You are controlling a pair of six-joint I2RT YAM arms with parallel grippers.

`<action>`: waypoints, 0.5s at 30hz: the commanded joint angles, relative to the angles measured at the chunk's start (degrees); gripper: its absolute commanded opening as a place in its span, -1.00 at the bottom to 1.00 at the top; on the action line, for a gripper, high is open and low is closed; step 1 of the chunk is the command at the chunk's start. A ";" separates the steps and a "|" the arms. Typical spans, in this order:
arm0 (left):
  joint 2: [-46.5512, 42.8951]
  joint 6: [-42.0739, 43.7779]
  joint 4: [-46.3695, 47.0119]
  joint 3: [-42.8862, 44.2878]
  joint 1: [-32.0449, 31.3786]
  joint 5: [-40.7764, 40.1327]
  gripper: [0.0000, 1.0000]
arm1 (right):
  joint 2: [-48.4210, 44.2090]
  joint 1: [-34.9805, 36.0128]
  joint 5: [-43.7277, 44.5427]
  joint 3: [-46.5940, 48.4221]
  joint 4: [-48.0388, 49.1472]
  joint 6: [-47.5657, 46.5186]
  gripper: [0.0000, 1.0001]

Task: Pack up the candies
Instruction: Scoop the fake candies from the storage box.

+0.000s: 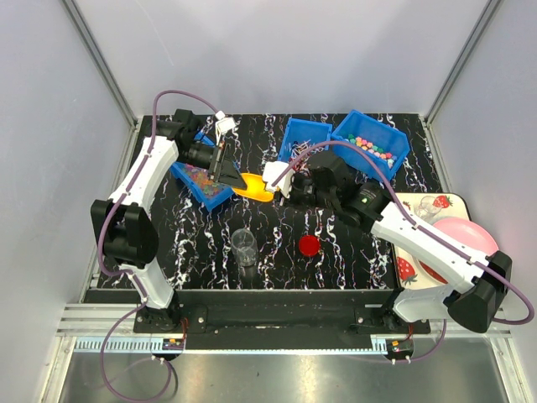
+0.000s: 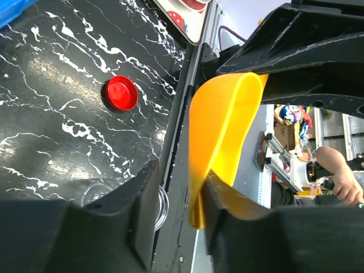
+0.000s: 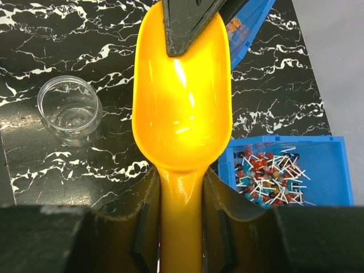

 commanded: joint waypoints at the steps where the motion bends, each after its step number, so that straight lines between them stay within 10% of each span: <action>1: -1.15 0.05 1.76 0.10 -0.22 -1.49 -0.11 | -2.52 -0.06 -1.37 3.01 5.28 1.17 -1.00; 15: -1.41 0.05 1.67 1.15 0.04 -2.55 0.04 | -3.83 -1.12 -3.30 3.98 4.14 2.40 -1.00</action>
